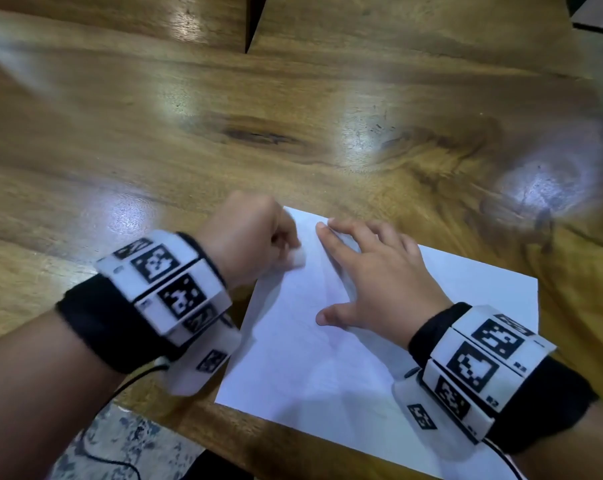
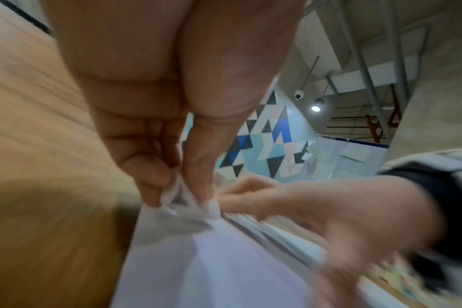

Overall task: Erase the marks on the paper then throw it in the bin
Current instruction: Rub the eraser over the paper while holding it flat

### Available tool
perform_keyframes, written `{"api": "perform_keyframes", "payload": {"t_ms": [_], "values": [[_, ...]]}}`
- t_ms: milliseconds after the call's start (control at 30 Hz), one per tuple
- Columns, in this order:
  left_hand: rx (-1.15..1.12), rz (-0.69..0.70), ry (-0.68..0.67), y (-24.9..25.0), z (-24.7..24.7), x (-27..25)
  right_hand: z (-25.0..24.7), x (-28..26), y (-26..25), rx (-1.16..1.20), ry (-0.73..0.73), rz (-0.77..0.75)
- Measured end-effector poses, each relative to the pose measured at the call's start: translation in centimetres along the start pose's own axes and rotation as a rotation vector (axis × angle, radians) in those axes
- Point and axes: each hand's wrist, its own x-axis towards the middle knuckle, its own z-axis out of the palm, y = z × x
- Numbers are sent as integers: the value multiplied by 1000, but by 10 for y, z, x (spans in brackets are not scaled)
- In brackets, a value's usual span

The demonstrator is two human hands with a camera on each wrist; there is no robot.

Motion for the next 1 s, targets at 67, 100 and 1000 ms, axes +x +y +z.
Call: {"api": "perform_keyframes", "payload": {"t_ms": [67, 100, 1000], "values": [[-3, -4, 78, 5, -4, 15, 0, 0, 0, -2, -3, 2], [8, -5, 85, 7, -5, 19, 0, 0, 0, -5, -5, 2], [49, 4, -73, 2, -1, 6, 0, 0, -3, -55, -11, 18]]}}
